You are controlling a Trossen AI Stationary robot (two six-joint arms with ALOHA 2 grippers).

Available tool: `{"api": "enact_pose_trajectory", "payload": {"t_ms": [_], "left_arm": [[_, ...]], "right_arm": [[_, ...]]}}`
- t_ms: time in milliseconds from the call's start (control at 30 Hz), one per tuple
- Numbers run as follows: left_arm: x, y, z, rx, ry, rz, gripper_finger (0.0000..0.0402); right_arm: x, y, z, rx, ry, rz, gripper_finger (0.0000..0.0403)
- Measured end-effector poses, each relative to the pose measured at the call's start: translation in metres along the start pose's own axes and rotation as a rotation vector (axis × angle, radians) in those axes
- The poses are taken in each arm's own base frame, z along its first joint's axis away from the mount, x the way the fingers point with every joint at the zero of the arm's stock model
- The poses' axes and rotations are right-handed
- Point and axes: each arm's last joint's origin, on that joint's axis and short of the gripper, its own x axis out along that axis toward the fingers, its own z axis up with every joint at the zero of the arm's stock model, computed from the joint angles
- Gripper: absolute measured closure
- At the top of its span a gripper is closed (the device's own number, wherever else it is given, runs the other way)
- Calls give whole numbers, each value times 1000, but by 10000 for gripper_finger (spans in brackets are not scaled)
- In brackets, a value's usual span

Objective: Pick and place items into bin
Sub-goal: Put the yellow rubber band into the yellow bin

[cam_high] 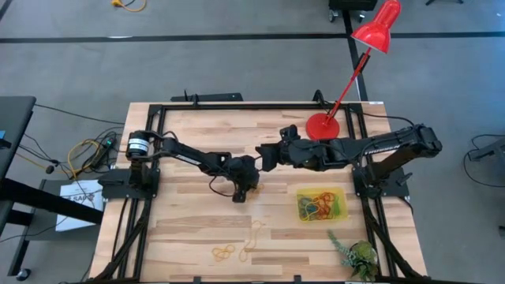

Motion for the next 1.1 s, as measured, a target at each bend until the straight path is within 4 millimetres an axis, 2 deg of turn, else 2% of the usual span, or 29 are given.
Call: {"api": "enact_pose_trajectory", "payload": {"t_ms": [167, 267, 333, 433, 633, 767, 900, 1100], "left_arm": [[-6, 1, 3, -157, -11, -16, 399], [-22, 3, 5, -226, -18, -33, 400], [-41, 6, 15, -260, -82, -30, 401], [-79, 13, 31, -306, -182, -14, 401], [-154, 12, 49, -324, -384, 52, 401], [-194, 10, 52, -348, -496, 108, 401], [-220, 6, 53, -404, -583, 110, 401], [-240, 0, 53, -491, -648, 36, 401]], "right_arm": [[0, 0, -1, -3, 9, 0, 265], [0, -1, -2, -13, 48, 6, 267], [0, -2, -4, -21, 62, -3, 268], [-1, -3, -5, -30, 76, -11, 268], [-1, -5, -9, -57, 153, 5, 270], [2, -4, -10, -120, 152, 24, 270], [5, 2, -8, -261, 107, 83, 270], [5, 6, -5, -502, 68, 134, 276]]}}
